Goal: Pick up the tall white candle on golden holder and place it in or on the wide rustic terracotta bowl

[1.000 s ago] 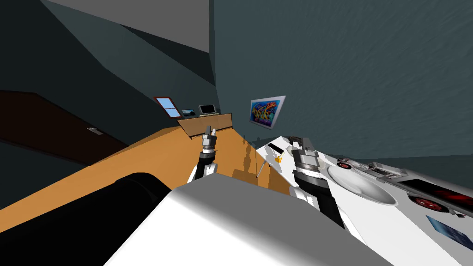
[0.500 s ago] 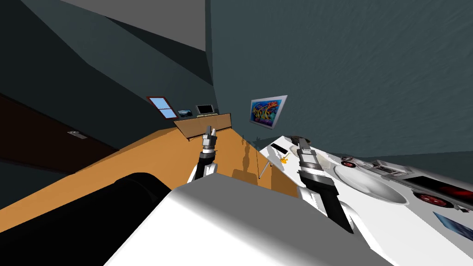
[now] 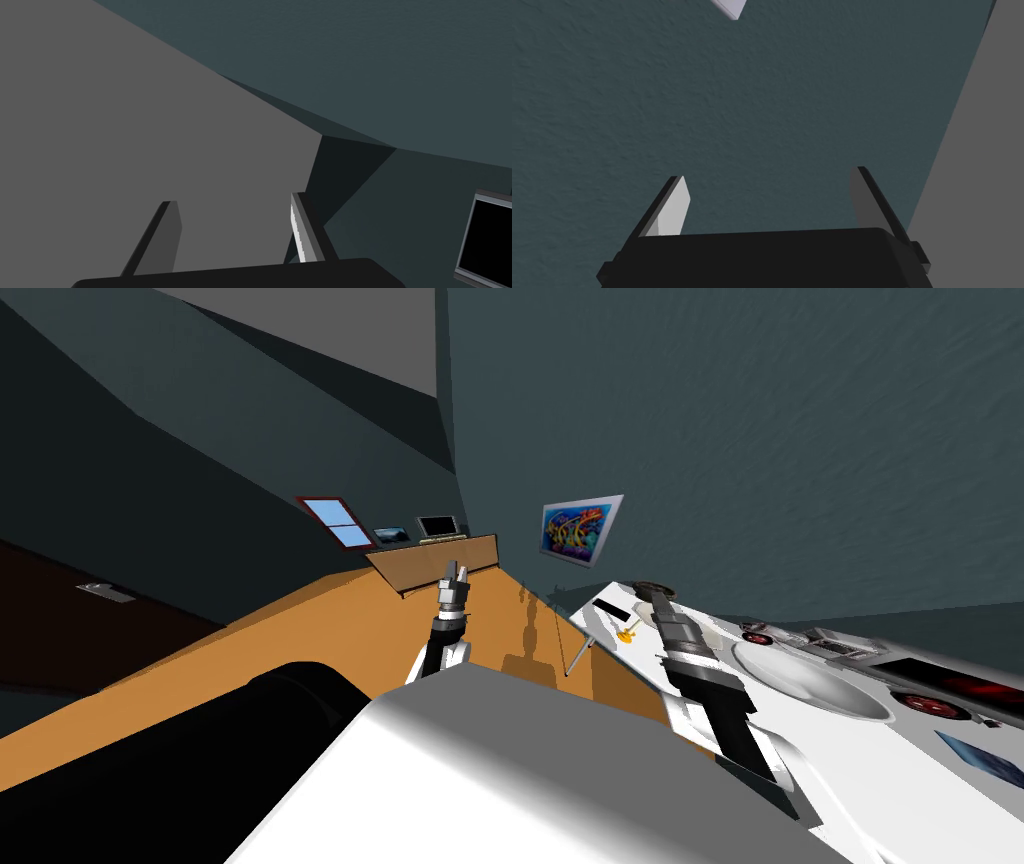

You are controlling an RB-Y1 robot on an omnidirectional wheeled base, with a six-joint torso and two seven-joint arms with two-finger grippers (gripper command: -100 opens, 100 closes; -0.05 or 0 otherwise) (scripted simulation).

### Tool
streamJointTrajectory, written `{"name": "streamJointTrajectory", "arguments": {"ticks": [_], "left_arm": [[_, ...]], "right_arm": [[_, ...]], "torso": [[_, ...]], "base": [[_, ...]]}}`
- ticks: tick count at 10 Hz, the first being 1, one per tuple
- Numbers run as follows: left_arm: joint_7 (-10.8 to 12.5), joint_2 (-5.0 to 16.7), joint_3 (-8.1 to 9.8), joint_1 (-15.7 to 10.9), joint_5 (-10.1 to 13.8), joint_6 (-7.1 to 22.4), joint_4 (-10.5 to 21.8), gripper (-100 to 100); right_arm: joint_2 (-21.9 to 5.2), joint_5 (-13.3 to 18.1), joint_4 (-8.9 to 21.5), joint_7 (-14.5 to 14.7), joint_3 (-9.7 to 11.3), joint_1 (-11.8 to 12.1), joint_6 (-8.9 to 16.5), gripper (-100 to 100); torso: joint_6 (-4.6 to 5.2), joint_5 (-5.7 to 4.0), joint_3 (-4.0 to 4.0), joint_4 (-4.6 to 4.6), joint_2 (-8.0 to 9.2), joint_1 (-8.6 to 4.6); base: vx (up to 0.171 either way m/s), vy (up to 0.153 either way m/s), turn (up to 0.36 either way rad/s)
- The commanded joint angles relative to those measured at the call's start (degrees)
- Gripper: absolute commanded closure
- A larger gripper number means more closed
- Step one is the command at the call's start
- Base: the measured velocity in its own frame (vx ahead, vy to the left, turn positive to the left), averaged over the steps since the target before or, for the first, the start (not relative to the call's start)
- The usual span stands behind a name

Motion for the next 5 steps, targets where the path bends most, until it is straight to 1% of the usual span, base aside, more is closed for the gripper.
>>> {"name": "streamJointTrajectory", "arguments": {"ticks": [1,3,5], "left_arm": [[0.0,0.0,0.0,0.0,0.0,0.0,0.0,0],[0.0,0.0,0.0,0.0,0.0,0.0,0.0,0],[0.0,0.0,0.0,0.0,0.0,0.0,0.0,0]], "right_arm": [[0.2,2.4,1.8,2.4,-2.2,-0.8,1.2,-100],[0.1,5.1,4.4,5.0,-4.8,-2.1,2.3,-100],[0.0,7.7,7.1,7.7,-7.2,-3.3,3.2,-100]], "torso": [[0.0,0.0,0.0,0.0,0.0,0.0],[0.01,-0.01,-0.01,-0.01,-0.02,-0.06],[0.0,-0.01,-0.07,-0.03,-0.13,-0.09]], "base": [[0.041,0.165,-0.122],[0.059,0.137,-0.137],[0.097,0.148,-0.148]]}}
